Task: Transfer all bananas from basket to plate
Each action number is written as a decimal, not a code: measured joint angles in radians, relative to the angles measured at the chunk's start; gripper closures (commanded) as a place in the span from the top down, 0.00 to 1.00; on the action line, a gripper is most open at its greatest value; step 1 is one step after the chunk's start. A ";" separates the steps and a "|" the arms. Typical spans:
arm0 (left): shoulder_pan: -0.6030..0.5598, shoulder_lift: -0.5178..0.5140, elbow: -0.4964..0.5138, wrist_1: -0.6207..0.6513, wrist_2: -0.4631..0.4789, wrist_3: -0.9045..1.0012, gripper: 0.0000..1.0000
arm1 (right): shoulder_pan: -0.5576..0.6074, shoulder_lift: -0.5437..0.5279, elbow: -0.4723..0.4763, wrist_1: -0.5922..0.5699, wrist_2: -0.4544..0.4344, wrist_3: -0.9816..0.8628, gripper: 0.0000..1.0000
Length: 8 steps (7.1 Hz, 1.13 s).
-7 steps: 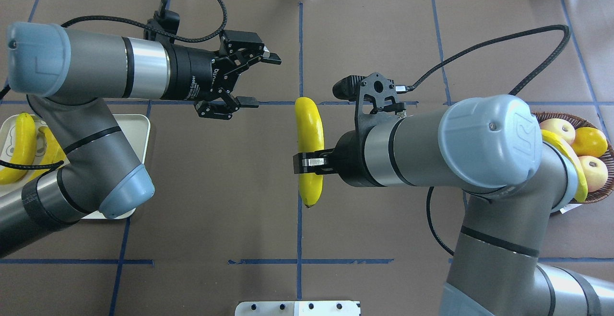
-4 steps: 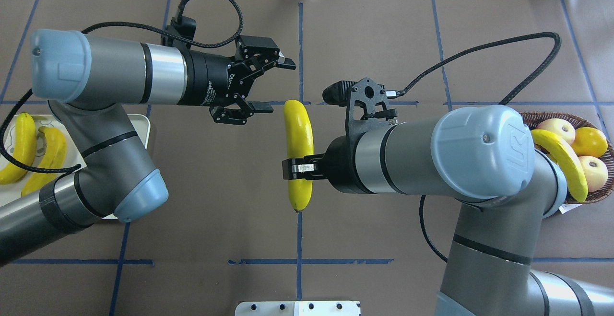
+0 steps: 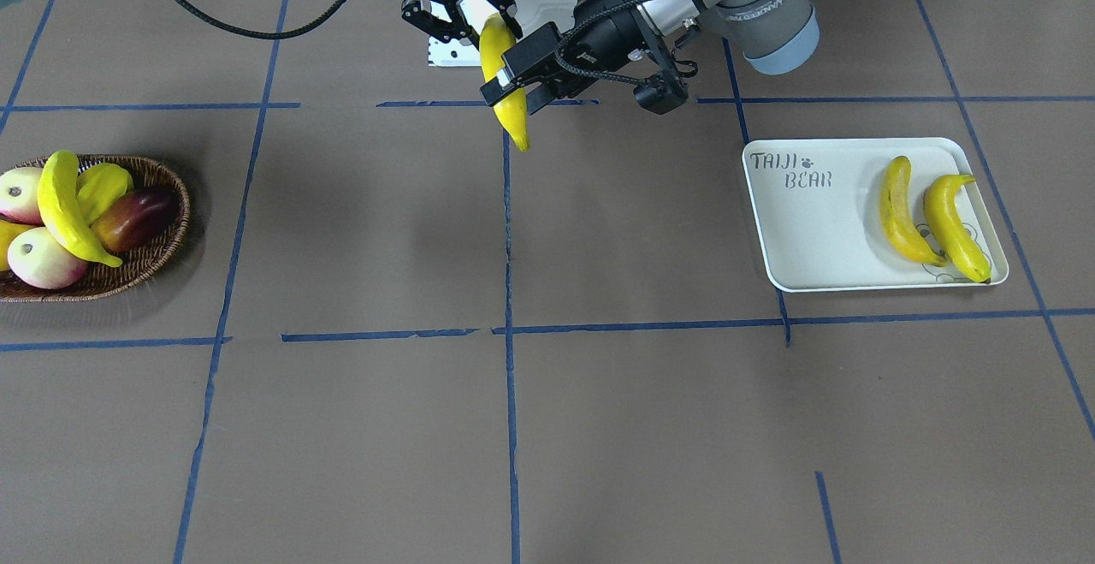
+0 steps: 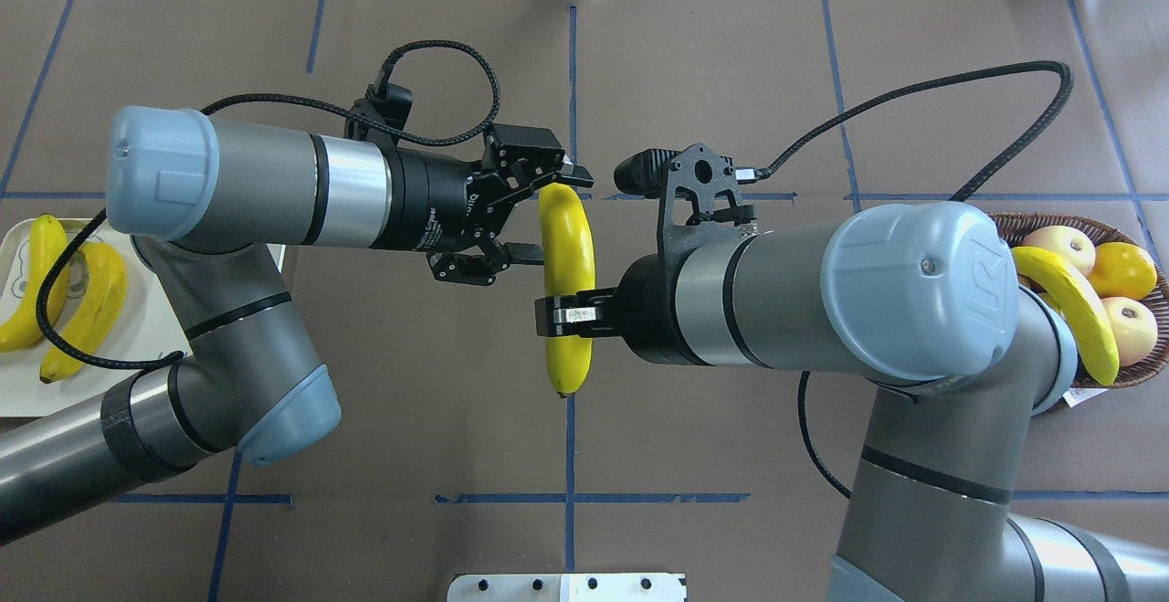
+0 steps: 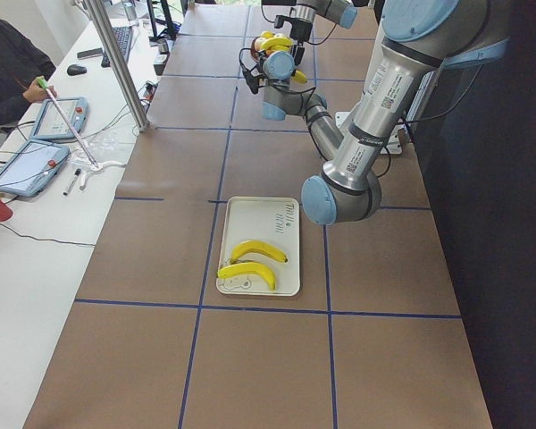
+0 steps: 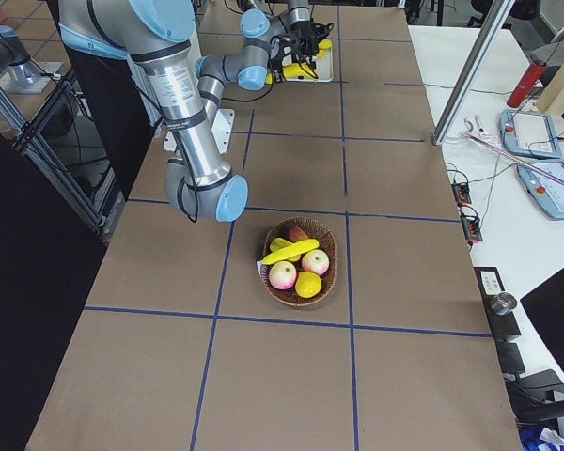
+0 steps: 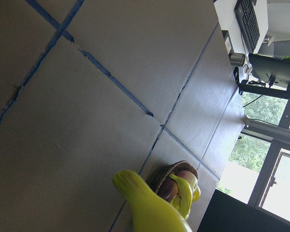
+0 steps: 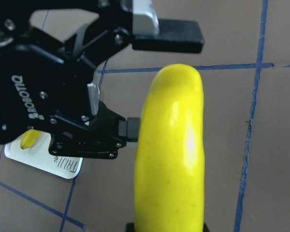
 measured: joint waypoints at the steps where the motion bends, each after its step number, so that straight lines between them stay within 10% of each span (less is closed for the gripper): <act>1: 0.005 -0.005 -0.001 0.000 0.001 -0.001 0.66 | 0.000 0.000 -0.001 0.000 -0.005 0.000 0.00; 3: 0.007 -0.010 -0.004 0.000 0.004 -0.004 0.04 | -0.001 -0.001 -0.003 -0.001 -0.008 -0.001 0.02; 5: 0.007 -0.009 -0.007 0.000 0.005 -0.014 0.00 | -0.001 -0.002 -0.004 -0.002 -0.007 -0.002 1.00; 8: 0.006 -0.007 -0.006 0.000 0.006 -0.015 0.00 | 0.001 -0.002 0.002 -0.001 -0.005 0.000 1.00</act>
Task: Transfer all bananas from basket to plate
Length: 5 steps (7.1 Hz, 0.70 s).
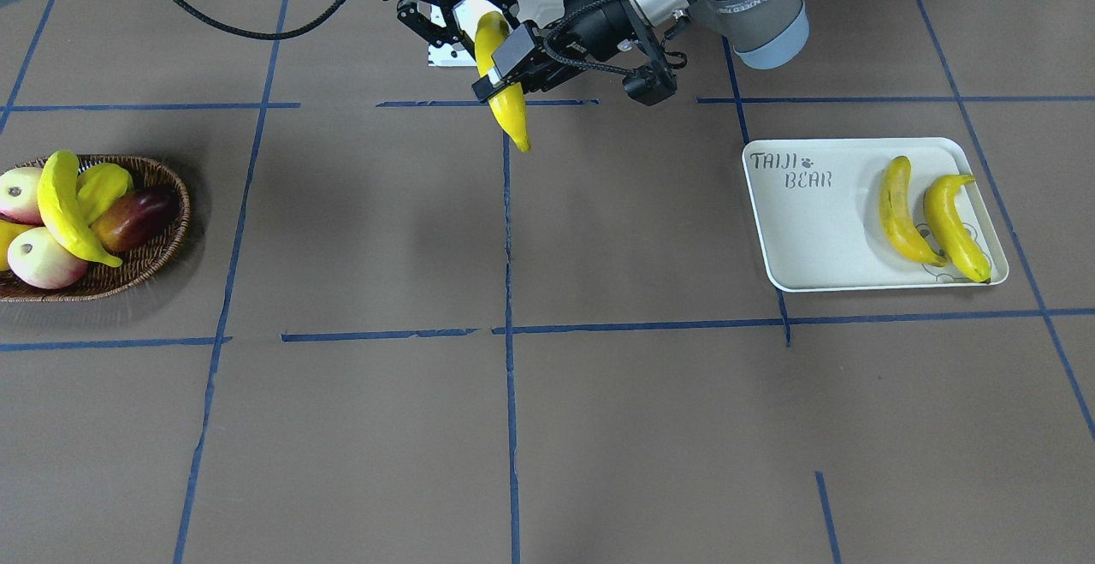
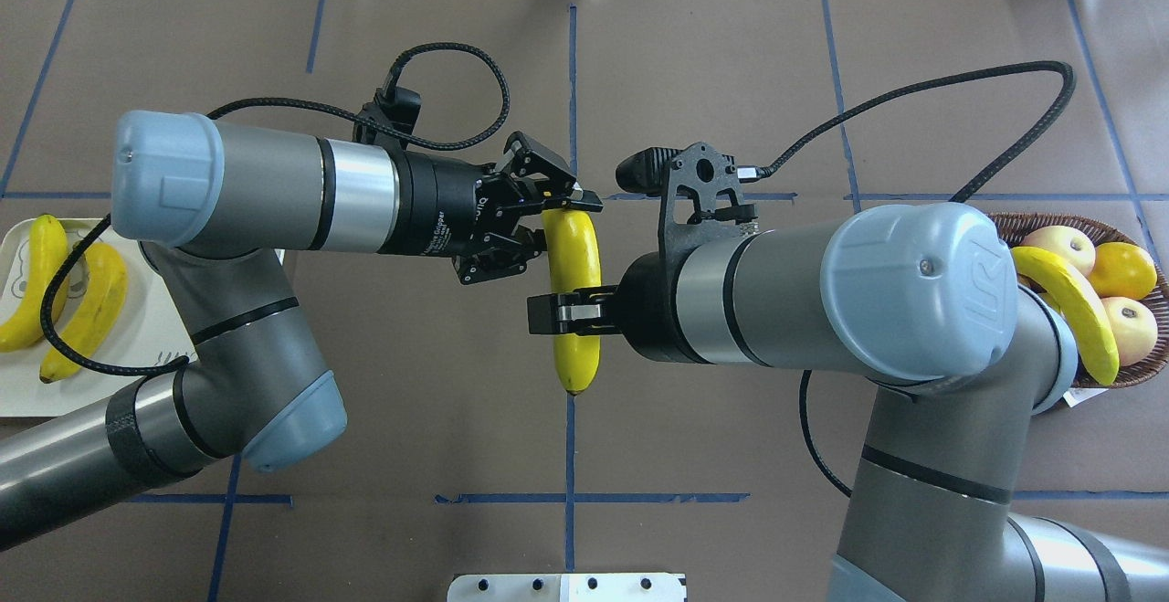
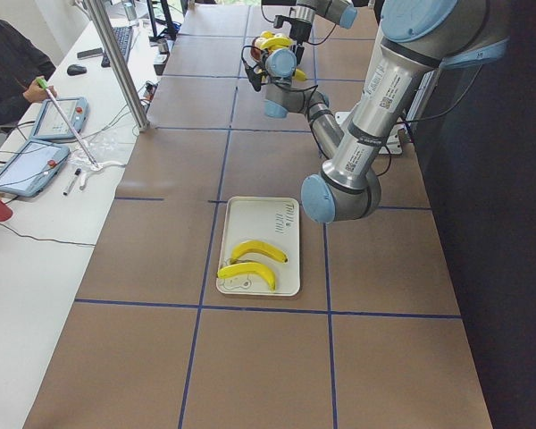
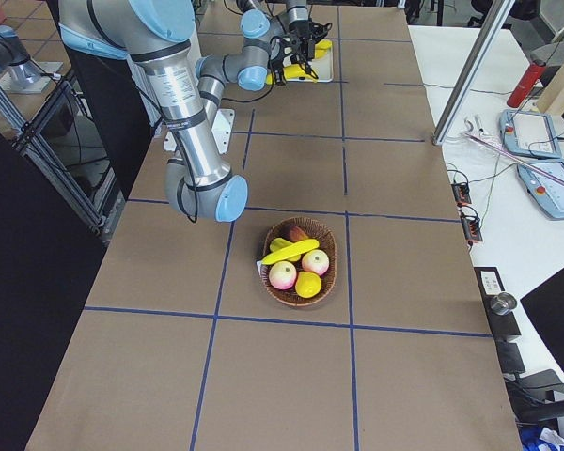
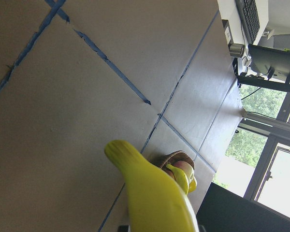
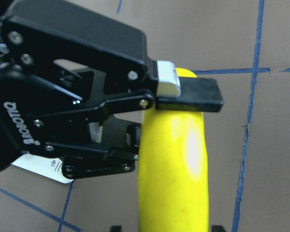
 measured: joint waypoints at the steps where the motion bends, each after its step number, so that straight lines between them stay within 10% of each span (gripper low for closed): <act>1: -0.002 0.002 0.003 0.002 0.000 0.005 0.00 | 0.002 -0.004 0.012 -0.002 0.003 0.000 1.00; 5: -0.078 0.090 0.003 0.083 -0.059 0.124 0.00 | 0.022 -0.116 0.154 -0.060 0.021 -0.001 1.00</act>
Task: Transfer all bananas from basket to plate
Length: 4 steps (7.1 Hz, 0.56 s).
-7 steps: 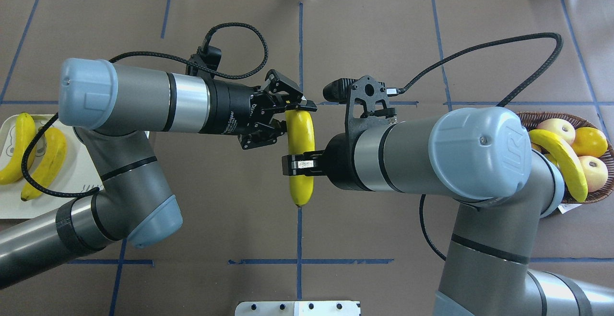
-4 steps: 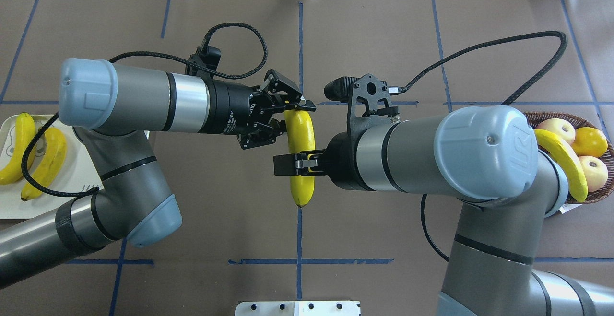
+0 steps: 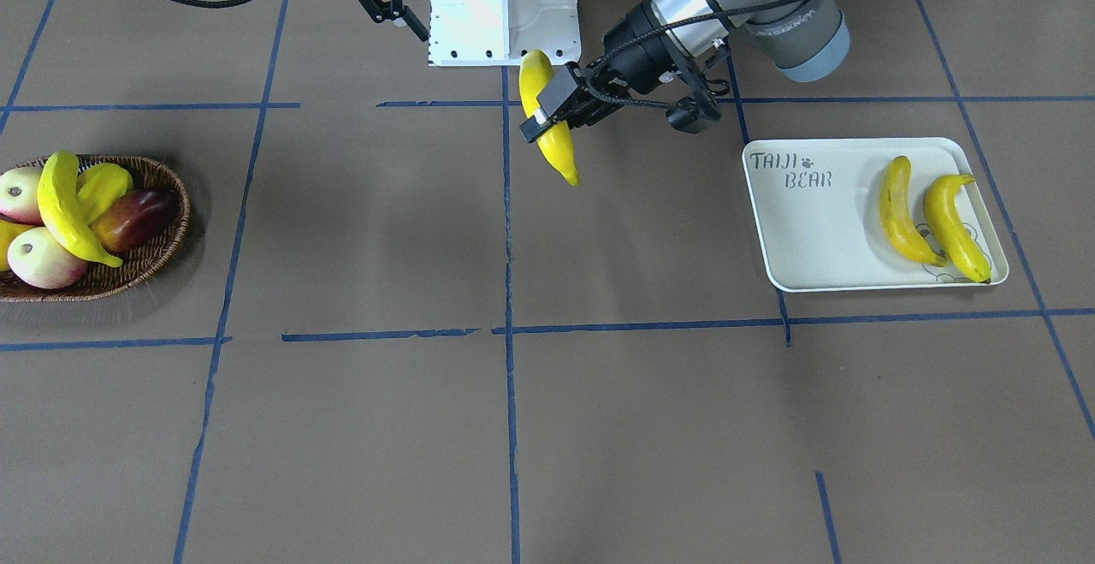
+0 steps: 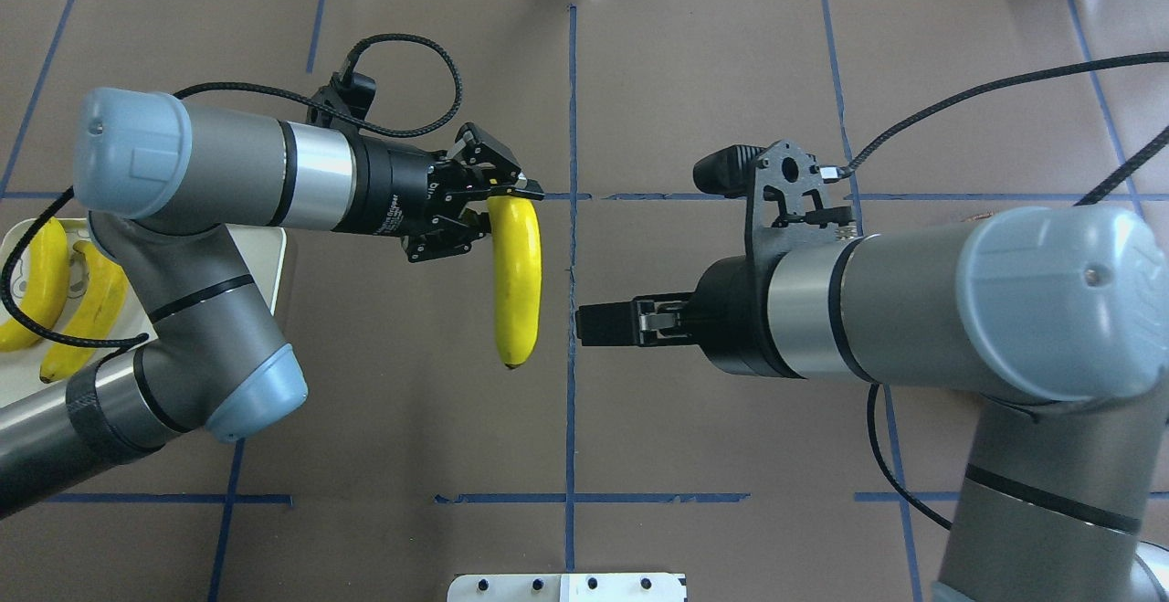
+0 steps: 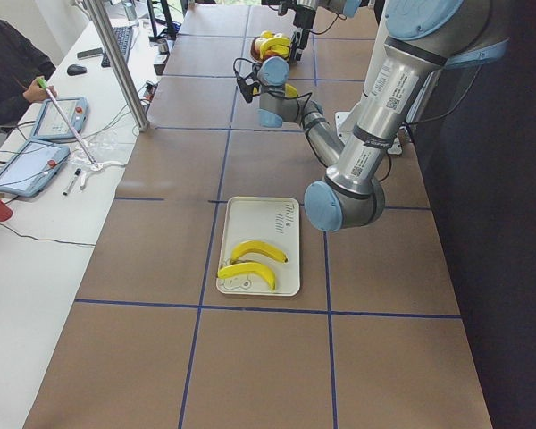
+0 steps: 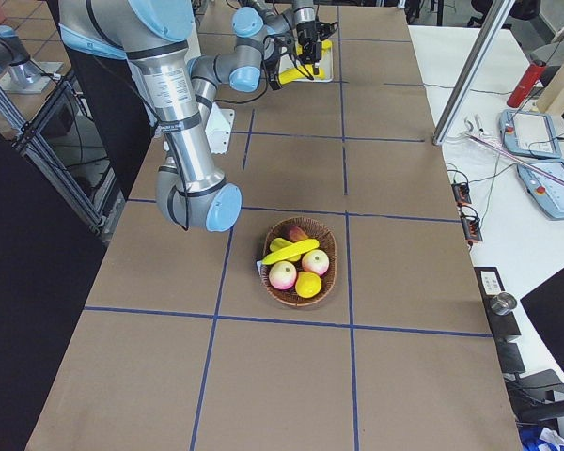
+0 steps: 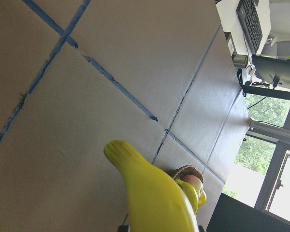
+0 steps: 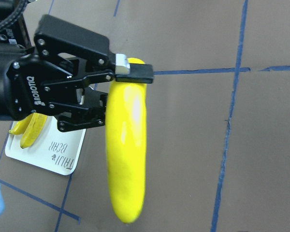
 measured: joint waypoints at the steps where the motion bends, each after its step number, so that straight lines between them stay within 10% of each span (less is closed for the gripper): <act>1: -0.044 0.043 -0.011 0.088 -0.038 0.087 0.00 | 0.007 -0.026 0.033 -0.040 0.002 0.000 1.00; 4: -0.142 0.220 -0.050 0.249 -0.077 0.376 0.00 | 0.023 -0.061 0.054 -0.128 0.003 -0.001 1.00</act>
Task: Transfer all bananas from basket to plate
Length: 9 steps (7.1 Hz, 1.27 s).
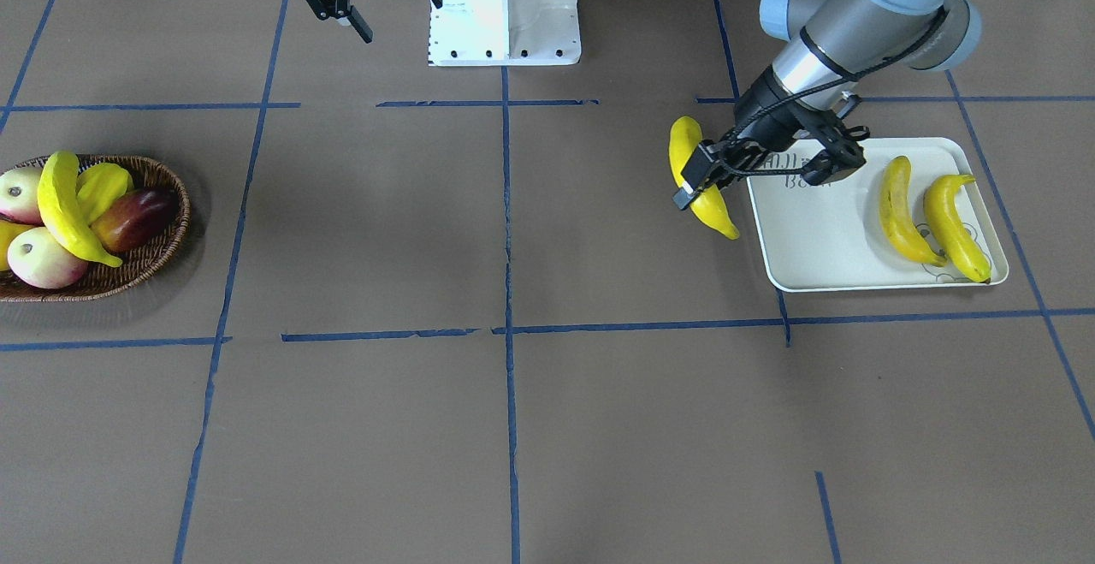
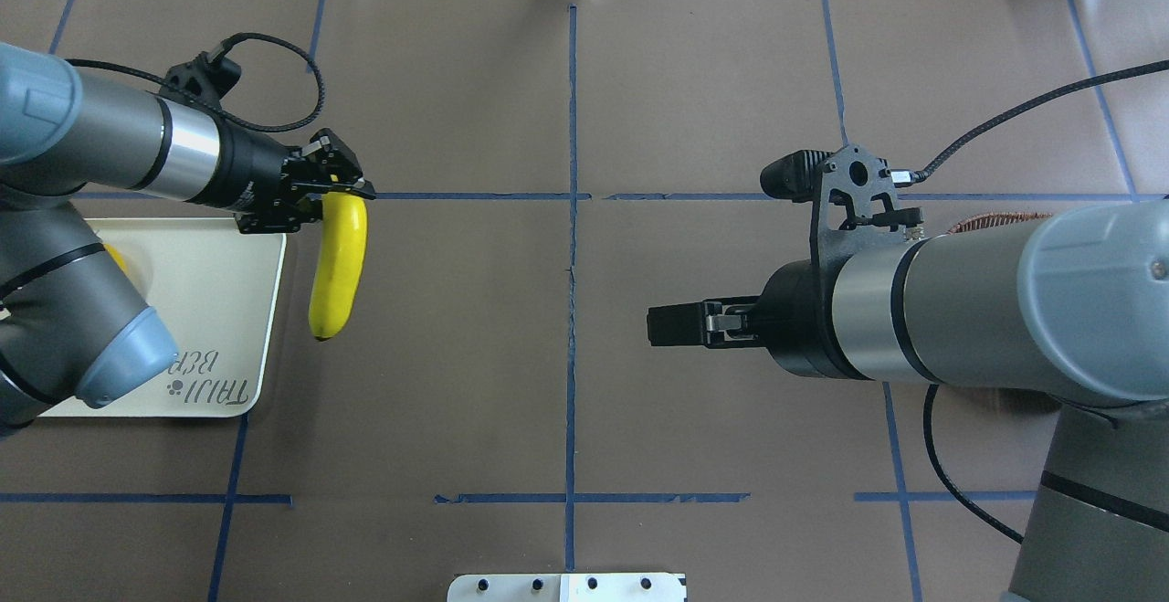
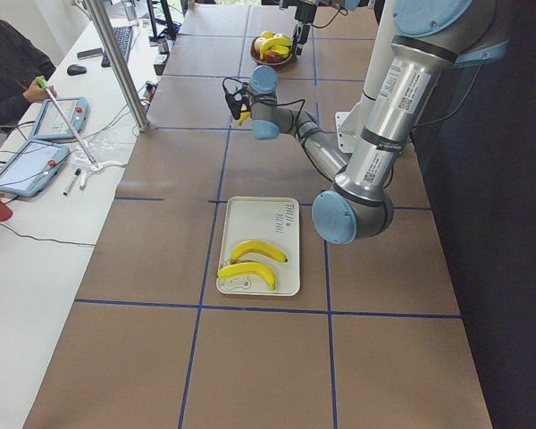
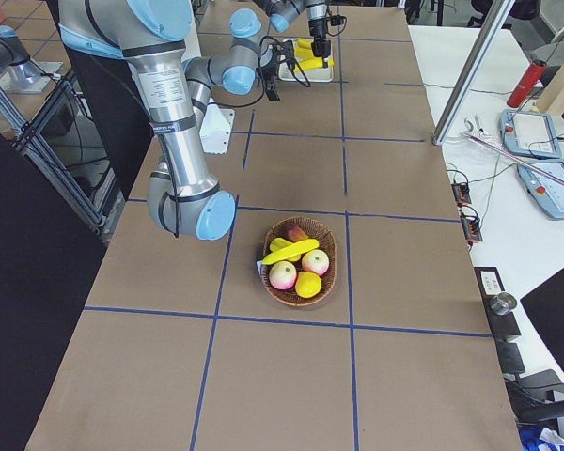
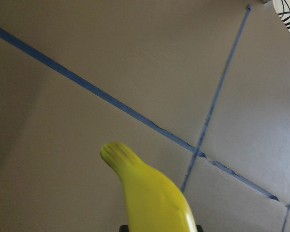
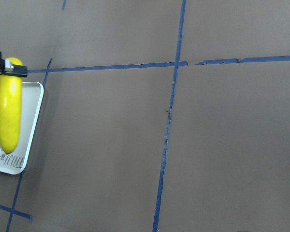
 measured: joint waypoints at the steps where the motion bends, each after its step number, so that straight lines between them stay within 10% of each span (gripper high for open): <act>1: -0.017 0.081 -0.006 0.008 0.005 0.095 0.00 | 0.008 -0.015 -0.002 -0.007 -0.001 0.000 1.00; 6: -0.020 0.239 0.085 0.011 0.088 0.291 0.00 | 0.034 -0.044 -0.018 -0.011 -0.005 -0.001 1.00; 7: -0.020 0.241 0.110 0.010 0.108 0.329 0.26 | 0.036 -0.045 -0.019 -0.011 -0.005 -0.001 1.00; 8: -0.021 0.244 0.132 0.008 0.130 0.362 0.99 | 0.037 -0.046 -0.019 -0.011 -0.005 -0.001 1.00; 9: -0.021 0.250 0.146 0.004 0.149 0.401 1.00 | 0.039 -0.046 -0.019 -0.011 -0.005 -0.001 1.00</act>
